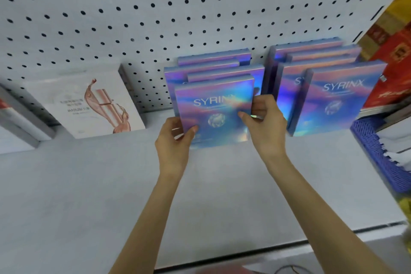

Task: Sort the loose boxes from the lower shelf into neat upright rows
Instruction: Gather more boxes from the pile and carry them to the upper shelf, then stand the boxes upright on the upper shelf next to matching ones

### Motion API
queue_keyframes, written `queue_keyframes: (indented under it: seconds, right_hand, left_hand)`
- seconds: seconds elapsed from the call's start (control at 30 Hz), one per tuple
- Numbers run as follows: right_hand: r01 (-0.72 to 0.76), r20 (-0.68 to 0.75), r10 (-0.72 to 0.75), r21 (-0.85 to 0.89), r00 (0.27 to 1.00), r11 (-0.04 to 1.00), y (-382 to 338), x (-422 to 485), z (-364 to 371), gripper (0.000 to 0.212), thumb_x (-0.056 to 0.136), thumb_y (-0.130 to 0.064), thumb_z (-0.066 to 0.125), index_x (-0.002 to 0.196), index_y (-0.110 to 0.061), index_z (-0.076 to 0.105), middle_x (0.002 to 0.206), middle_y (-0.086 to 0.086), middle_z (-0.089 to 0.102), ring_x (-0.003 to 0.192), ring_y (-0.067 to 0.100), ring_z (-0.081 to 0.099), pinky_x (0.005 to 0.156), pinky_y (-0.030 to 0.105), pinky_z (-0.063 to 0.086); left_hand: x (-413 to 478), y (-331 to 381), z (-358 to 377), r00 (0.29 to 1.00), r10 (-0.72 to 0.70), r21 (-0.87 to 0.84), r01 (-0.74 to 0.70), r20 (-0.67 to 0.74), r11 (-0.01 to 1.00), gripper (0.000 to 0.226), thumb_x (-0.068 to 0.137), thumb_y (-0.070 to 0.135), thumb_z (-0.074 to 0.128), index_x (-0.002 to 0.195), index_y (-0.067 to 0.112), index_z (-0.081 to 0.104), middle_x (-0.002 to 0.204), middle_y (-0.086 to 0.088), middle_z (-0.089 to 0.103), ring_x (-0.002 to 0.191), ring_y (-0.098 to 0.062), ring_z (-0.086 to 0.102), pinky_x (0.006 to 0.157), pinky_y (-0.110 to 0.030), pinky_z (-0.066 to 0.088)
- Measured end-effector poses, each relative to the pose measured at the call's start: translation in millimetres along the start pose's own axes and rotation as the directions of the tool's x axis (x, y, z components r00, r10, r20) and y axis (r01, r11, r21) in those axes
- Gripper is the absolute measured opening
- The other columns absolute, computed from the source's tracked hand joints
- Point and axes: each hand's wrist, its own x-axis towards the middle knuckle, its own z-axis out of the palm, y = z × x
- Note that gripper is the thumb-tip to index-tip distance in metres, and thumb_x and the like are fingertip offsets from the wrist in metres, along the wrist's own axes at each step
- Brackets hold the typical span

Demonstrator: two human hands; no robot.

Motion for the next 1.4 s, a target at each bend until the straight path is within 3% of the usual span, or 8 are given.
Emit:
queue_keyframes:
  seconds: [0.2, 0.33, 0.6, 0.8, 0.93, 1.03, 1.23, 1.4]
  right_hand:
    - [-0.049, 0.010, 0.049, -0.056, 0.999, 0.997, 2.4, 1.2, -0.7, 0.032, 0.079, -0.021, 0.078, 0.096, -0.021, 0.050, 0.087, -0.006, 0.060, 0.075, 0.012, 0.056, 0.072, 0.024, 0.043]
    - [-0.134, 0.007, 0.134, -0.015, 0.991, 0.991, 14.1, -24.6, -8.4, 0.032, 0.083, -0.021, 0.073, 0.106, -0.014, 0.052, 0.098, 0.003, 0.061, 0.082, 0.016, 0.058, 0.081, 0.033, 0.049]
    - [-0.051, 0.264, 0.035, 0.051, 0.964, 0.997, 5.3, -160.3, -47.1, 0.049, 0.085, -0.022, 0.072, 0.130, -0.026, 0.052, 0.123, -0.013, 0.057, 0.116, 0.006, 0.053, 0.100, 0.021, 0.036]
    - [0.050, 0.520, -0.089, 0.088, 0.849, 0.995, -1.7, -264.9, -64.7, 0.055, 0.088, -0.024, 0.068, 0.136, -0.036, 0.045, 0.137, -0.018, 0.047, 0.118, -0.006, 0.050, 0.099, 0.012, 0.039]
    - [0.189, 0.607, -0.154, 0.007, 0.780, 0.982, 7.8, -329.6, -60.8, 0.061, 0.087, -0.027, 0.070, 0.139, -0.036, 0.040, 0.146, -0.011, 0.038, 0.134, 0.009, 0.041, 0.113, 0.030, 0.033]
    - [0.224, 0.718, -0.128, -0.039, 0.684, 0.974, 3.4, -362.3, -48.0, 0.063, 0.086, -0.030, 0.068, 0.143, -0.031, 0.040, 0.148, -0.009, 0.039, 0.133, 0.000, 0.034, 0.103, 0.001, 0.021]
    - [0.302, 0.870, -0.153, 0.004, 0.469, 0.953, -26.1, -411.1, 0.0, 0.056, 0.084, -0.043, 0.063, 0.137, -0.033, 0.046, 0.137, -0.021, 0.047, 0.129, -0.003, 0.039, 0.104, 0.017, 0.031]
    - [0.311, 0.936, -0.106, -0.004, 0.336, 0.951, -52.3, -452.8, 57.9, 0.046, 0.088, -0.032, 0.065, 0.131, -0.035, 0.048, 0.121, -0.024, 0.053, 0.116, -0.005, 0.048, 0.092, 0.008, 0.034]
  left_hand:
    - [6.5, 9.2, -4.6, 0.994, -0.053, 0.144, 0.038, 0.099, 0.989, 0.022, 0.083, 0.025, 0.072, 0.096, 0.019, 0.055, 0.089, 0.007, 0.064, 0.078, -0.007, 0.062, 0.068, -0.016, 0.045]
    - [-16.1, 9.3, -24.7, 1.000, -0.015, 0.166, 0.011, 0.023, 0.986, 0.034, 0.085, 0.032, 0.068, 0.111, 0.015, 0.054, 0.103, 0.001, 0.063, 0.092, -0.014, 0.061, 0.068, -0.013, 0.042]
    - [-156.6, -6.7, -103.6, 1.000, -0.010, 0.059, 0.011, -0.014, 0.998, 0.046, 0.085, 0.028, 0.067, 0.126, 0.024, 0.047, 0.114, 0.005, 0.060, 0.104, -0.006, 0.060, 0.088, -0.017, 0.048]
    - [-276.2, -55.8, -159.7, 0.992, -0.081, 0.027, 0.084, -0.092, 0.996, 0.039, 0.086, 0.024, 0.068, 0.122, 0.027, 0.052, 0.113, 0.008, 0.063, 0.105, -0.005, 0.061, 0.089, -0.022, 0.049]
    - [-345.6, -82.9, -195.7, 0.972, -0.175, 0.024, 0.181, -0.159, 0.983, 0.040, 0.085, 0.028, 0.068, 0.121, 0.031, 0.053, 0.113, 0.012, 0.063, 0.106, -0.006, 0.061, 0.091, -0.020, 0.049]
    - [-381.5, -92.3, -231.5, 0.965, -0.183, 0.064, 0.198, -0.186, 0.978, 0.034, 0.083, 0.046, 0.065, 0.115, 0.039, 0.056, 0.112, 0.018, 0.064, 0.106, -0.001, 0.061, 0.093, -0.023, 0.049]
    - [-430.3, -121.3, -306.4, 0.907, -0.311, 0.053, 0.339, -0.285, 0.939, 0.040, 0.075, 0.058, 0.060, 0.113, 0.044, 0.058, 0.113, 0.016, 0.065, 0.106, -0.004, 0.061, 0.094, -0.036, 0.051]
    - [-448.4, -146.2, -361.1, 0.837, -0.372, -0.031, 0.394, -0.401, 0.919, 0.031, 0.082, 0.042, 0.065, 0.112, 0.038, 0.059, 0.116, 0.012, 0.065, 0.102, 0.002, 0.061, 0.083, -0.012, 0.048]
